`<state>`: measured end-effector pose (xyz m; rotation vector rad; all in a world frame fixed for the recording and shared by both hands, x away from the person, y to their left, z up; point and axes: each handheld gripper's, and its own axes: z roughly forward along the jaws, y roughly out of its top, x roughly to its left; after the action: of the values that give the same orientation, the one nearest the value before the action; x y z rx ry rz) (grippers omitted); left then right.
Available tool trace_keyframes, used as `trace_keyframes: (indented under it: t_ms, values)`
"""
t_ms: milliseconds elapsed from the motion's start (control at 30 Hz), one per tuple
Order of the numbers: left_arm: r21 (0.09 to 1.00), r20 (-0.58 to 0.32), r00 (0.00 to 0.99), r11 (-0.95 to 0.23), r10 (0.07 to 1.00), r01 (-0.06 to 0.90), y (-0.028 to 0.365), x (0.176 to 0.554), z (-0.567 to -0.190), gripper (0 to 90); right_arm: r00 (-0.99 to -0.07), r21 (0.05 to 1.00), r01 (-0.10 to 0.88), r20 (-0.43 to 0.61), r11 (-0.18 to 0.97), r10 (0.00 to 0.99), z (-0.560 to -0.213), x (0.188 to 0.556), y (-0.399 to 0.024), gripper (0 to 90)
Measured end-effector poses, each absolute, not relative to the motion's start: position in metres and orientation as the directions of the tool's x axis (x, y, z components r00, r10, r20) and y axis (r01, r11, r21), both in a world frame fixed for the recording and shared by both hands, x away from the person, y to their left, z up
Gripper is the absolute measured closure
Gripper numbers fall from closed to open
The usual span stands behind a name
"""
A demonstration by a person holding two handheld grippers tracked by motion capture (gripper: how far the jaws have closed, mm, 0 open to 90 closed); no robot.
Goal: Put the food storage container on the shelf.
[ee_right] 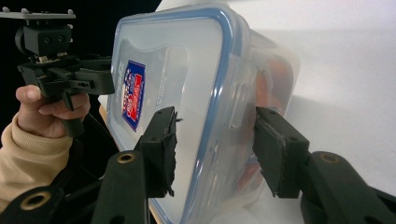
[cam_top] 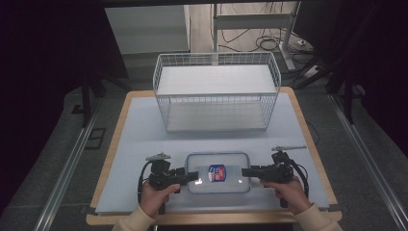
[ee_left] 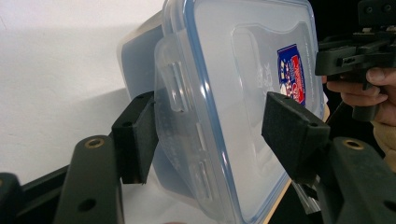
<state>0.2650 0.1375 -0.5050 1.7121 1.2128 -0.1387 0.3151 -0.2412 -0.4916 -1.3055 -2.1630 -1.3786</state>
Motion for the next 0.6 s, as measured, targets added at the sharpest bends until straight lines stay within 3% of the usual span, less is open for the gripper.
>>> trace_keyframes:
  t_ms: [600]
  values:
    - [0.722,-0.492,0.537,-0.023,0.685,0.692,0.1349,0.2572,-0.4955,41.7,-0.619,0.663,0.733,0.559,0.15,0.552,-0.4865,0.3094,-0.2403,52.7]
